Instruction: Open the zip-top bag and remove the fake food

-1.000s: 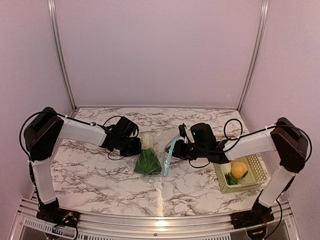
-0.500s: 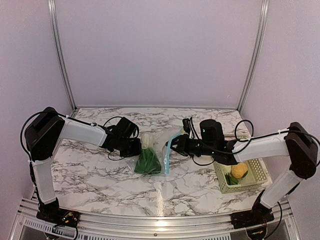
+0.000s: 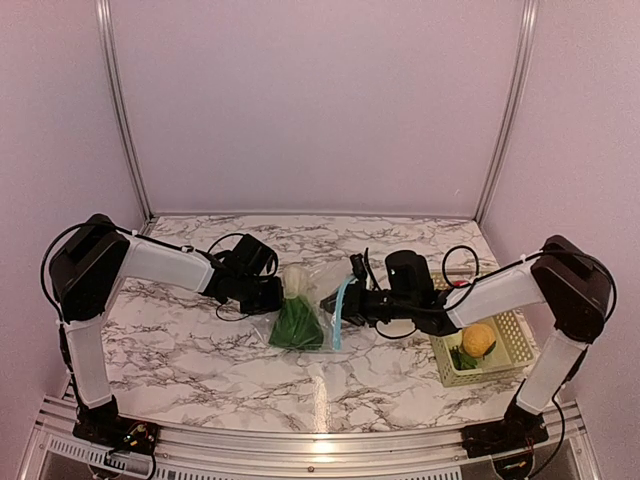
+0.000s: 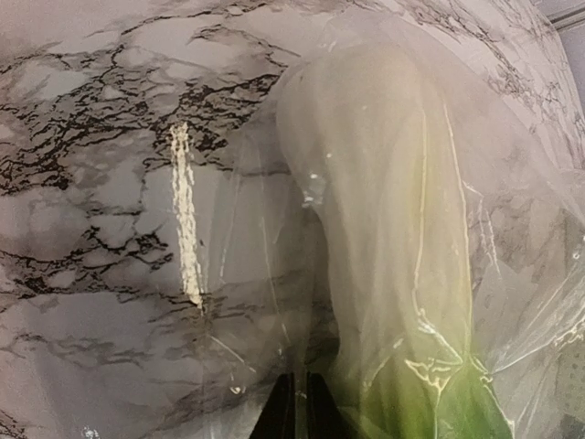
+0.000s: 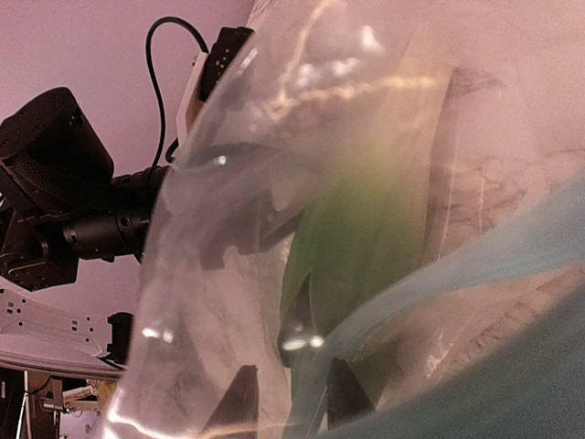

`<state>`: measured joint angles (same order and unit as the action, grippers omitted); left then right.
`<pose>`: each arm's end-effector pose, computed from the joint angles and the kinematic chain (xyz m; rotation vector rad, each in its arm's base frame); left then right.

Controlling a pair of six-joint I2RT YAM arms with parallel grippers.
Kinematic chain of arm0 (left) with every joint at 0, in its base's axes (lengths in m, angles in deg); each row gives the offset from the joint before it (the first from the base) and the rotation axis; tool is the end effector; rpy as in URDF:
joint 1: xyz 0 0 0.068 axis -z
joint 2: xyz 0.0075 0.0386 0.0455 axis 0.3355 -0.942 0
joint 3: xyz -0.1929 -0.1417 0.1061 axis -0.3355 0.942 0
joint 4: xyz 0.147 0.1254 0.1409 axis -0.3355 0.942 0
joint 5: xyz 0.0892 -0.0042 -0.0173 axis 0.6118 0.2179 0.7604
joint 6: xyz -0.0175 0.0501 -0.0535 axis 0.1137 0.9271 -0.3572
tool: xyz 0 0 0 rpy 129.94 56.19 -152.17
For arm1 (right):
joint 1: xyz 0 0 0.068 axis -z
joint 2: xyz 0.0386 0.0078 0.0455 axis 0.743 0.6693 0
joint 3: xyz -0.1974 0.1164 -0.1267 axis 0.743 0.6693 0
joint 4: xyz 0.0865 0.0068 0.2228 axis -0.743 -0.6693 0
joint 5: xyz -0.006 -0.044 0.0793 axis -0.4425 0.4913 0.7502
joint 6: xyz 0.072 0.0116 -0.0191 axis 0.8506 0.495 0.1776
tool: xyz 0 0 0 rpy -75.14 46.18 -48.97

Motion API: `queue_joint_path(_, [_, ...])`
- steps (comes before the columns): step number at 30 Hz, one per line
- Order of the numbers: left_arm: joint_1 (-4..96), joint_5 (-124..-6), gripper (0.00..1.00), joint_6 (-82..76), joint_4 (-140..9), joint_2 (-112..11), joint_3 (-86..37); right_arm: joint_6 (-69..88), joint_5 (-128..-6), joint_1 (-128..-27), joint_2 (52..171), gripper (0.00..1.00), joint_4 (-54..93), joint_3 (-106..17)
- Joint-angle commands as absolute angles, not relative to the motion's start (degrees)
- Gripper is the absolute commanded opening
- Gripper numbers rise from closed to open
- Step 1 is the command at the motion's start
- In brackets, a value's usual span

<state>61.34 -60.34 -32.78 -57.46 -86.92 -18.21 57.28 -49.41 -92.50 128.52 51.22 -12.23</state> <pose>0.2925 -0.2665 0.1231 0.0437 2.6041 -0.6607 0.2335 0.2673 0.1646 -0.1252 2.2956 1.4595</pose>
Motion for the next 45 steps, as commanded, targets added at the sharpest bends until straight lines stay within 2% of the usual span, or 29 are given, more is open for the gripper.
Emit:
queue_joint_path(1, [61.8,-61.8,0.06,-32.4,-58.6,-88.2,-19.2,56.6,-49.0,-93.1,130.7,0.25,51.3,-14.9])
queue_joint_path(4, [61.8,-61.8,0.06,-32.5,-58.4,-88.4,-19.4,56.9,-48.5,-93.5,131.4,0.24,52.5,-15.6])
queue_joint_path(11, [61.8,-61.2,0.06,-32.6,-57.6,-87.9,-19.4,49.4,-57.4,-95.4,130.2,0.23,33.6,-19.9])
queue_joint_path(14, [61.7,-60.8,0.06,-32.5,-57.2,-88.0,-19.4,47.5,-63.9,-97.0,128.7,0.30,26.9,-20.5])
queue_joint_path(17, [61.7,-60.7,0.06,-32.6,-57.1,-88.0,-19.4,47.8,-66.7,-97.3,127.8,0.30,24.8,-19.2])
queue_joint_path(23, [61.5,-60.2,0.06,-32.5,-56.6,-87.9,-19.4,47.4,-70.8,-97.3,124.7,0.36,22.2,-16.5])
queue_joint_path(29, [61.0,-60.2,0.06,-32.3,-56.5,-87.8,-19.5,47.5,-72.6,-97.3,121.9,0.33,20.5,-13.8])
queue_joint_path(32, [60.8,-60.4,0.06,-32.3,-56.4,-87.8,-19.6,47.6,-73.5,-97.3,121.5,0.27,18.4,-13.2])
queue_joint_path(36, [60.8,-60.5,0.06,-32.2,-56.3,-87.8,-19.7,47.8,-74.2,-97.3,120.6,0.27,16.8,-12.4])
queue_joint_path(45, [60.7,-60.8,0.06,-32.2,-56.5,-87.8,-20.0,49.2,-72.2,-97.1,113.5,0.25,24.2,-9.1])
